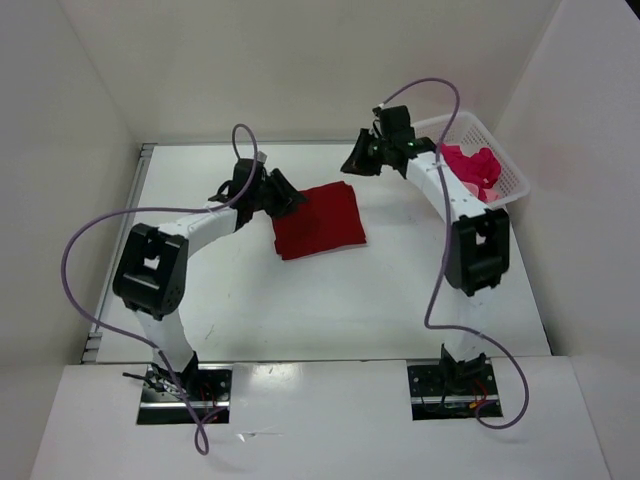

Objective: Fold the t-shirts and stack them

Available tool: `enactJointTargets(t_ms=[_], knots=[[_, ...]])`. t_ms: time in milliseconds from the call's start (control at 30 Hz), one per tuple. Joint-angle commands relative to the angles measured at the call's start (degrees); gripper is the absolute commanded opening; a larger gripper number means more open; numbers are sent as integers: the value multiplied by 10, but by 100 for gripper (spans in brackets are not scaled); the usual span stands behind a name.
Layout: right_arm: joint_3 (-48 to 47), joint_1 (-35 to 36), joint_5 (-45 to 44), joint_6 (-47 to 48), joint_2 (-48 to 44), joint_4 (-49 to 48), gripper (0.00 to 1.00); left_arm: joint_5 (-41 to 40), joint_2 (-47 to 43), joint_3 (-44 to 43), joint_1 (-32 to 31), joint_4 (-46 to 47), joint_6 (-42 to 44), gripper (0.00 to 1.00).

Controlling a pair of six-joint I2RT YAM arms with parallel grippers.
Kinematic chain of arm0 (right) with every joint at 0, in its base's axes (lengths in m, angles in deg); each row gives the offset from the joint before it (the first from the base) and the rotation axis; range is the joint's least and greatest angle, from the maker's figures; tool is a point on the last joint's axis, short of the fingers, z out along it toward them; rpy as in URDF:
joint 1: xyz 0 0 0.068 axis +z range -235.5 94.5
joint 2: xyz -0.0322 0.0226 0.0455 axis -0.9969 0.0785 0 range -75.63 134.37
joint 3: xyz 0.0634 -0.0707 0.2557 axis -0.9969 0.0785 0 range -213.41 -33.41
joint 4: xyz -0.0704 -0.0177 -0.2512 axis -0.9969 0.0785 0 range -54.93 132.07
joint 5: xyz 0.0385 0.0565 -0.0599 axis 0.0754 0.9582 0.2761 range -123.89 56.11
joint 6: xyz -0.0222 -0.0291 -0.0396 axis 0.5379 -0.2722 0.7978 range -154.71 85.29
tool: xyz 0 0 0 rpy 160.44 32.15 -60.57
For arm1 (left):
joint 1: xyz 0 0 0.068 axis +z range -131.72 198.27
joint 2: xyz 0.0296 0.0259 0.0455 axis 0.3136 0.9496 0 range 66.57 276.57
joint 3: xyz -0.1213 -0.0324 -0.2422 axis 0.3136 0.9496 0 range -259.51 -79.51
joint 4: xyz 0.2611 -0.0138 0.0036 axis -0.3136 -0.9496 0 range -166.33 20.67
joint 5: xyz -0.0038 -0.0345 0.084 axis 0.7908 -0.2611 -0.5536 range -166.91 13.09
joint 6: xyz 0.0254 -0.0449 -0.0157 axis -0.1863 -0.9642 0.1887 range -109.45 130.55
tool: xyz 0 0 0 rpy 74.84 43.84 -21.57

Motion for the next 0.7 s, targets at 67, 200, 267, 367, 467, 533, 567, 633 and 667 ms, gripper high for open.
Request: enactJointTargets(t_ms=[67, 200, 267, 367, 467, 533, 567, 633, 667], knots=[[185, 18, 16, 4, -30, -107, 14, 5, 113, -83, 41, 15, 16, 53], [229, 1, 23, -3, 10, -132, 9, -2, 148, -111, 56, 27, 16, 53], [235, -6, 23, -9, 35, -143, 8, -2, 165, -119, 67, 32, 23, 53], [258, -11, 13, -22, 46, -148, 5, -7, 178, -119, 79, 53, 30, 53], [291, -11, 13, -31, 40, -163, 5, 3, 197, -118, 91, 59, 30, 53], [299, -11, 18, -38, 35, -170, 3, 11, 186, -125, 91, 59, 25, 53], [299, -11, 23, -38, 35, -170, 3, 11, 174, -125, 91, 59, 25, 55], [299, -11, 30, -38, 17, -170, 3, 11, 133, -125, 91, 46, 46, 58], [283, -11, 30, -38, 10, -156, 3, 5, 117, -125, 91, 35, 57, 60]])
